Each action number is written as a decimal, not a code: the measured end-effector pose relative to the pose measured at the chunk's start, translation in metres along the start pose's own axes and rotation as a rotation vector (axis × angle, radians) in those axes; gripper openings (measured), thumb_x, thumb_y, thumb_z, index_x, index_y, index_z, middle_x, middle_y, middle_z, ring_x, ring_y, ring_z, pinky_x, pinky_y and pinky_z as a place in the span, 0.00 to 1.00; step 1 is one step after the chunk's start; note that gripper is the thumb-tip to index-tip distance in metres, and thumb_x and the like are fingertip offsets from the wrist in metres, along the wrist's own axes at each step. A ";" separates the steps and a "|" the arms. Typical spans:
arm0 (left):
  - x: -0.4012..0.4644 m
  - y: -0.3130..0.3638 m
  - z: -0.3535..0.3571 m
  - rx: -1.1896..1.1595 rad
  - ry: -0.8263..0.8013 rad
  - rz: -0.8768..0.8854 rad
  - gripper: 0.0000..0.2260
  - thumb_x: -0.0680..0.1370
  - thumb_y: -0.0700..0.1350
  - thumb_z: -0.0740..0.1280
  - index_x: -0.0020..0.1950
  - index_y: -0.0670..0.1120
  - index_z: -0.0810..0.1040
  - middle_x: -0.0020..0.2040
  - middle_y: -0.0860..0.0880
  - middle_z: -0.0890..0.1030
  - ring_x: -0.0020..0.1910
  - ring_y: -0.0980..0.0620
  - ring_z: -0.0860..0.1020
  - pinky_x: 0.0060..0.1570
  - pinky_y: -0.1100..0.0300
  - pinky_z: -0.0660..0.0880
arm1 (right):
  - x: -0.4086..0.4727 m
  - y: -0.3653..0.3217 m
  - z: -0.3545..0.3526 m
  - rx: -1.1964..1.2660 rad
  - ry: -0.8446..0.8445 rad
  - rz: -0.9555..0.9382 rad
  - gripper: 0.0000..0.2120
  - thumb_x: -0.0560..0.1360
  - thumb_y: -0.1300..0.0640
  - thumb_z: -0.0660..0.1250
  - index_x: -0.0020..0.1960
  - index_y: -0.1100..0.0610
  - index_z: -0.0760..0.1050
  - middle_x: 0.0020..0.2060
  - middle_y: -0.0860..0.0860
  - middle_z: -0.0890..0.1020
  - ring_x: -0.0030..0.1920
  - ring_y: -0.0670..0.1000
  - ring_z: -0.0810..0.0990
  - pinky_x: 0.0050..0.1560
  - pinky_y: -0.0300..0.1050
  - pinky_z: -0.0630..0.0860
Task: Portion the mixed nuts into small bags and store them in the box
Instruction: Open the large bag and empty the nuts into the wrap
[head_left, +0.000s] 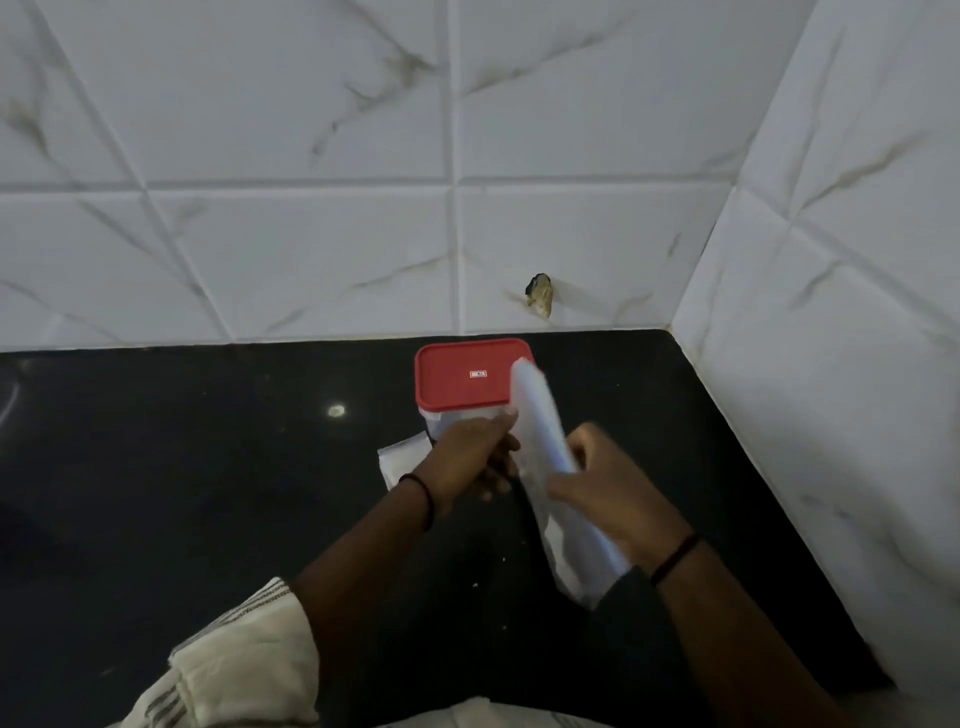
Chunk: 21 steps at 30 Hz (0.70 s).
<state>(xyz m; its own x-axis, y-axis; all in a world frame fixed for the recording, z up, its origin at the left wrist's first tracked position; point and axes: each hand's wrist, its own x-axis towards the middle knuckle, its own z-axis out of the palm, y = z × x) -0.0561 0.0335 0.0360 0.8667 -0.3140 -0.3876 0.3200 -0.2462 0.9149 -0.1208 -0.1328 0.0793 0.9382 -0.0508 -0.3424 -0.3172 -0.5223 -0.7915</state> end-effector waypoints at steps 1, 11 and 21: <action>-0.006 -0.003 0.001 -0.022 -0.046 -0.043 0.25 0.79 0.64 0.58 0.55 0.43 0.79 0.42 0.42 0.83 0.36 0.47 0.81 0.33 0.58 0.75 | -0.004 0.004 0.013 -0.002 -0.057 0.020 0.09 0.74 0.61 0.69 0.52 0.54 0.71 0.46 0.51 0.77 0.44 0.48 0.77 0.40 0.42 0.75; -0.031 -0.019 0.000 -0.129 -0.086 -0.098 0.17 0.81 0.58 0.58 0.62 0.49 0.76 0.53 0.43 0.82 0.44 0.47 0.83 0.40 0.56 0.79 | 0.000 0.008 0.039 0.632 -0.054 0.285 0.09 0.76 0.51 0.70 0.52 0.54 0.75 0.50 0.55 0.79 0.51 0.55 0.79 0.58 0.55 0.76; -0.045 0.011 -0.005 -0.207 -0.026 0.076 0.20 0.82 0.58 0.57 0.60 0.46 0.79 0.54 0.40 0.81 0.43 0.48 0.80 0.40 0.56 0.76 | -0.006 -0.024 0.023 0.759 -0.088 0.042 0.06 0.77 0.56 0.69 0.51 0.57 0.79 0.43 0.56 0.83 0.44 0.54 0.83 0.49 0.52 0.79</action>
<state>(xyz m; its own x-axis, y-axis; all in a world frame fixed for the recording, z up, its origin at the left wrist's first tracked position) -0.0895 0.0490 0.0643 0.8819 -0.3486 -0.3174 0.3284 -0.0287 0.9441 -0.1221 -0.1006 0.0892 0.9188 0.0269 -0.3939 -0.3906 0.2078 -0.8968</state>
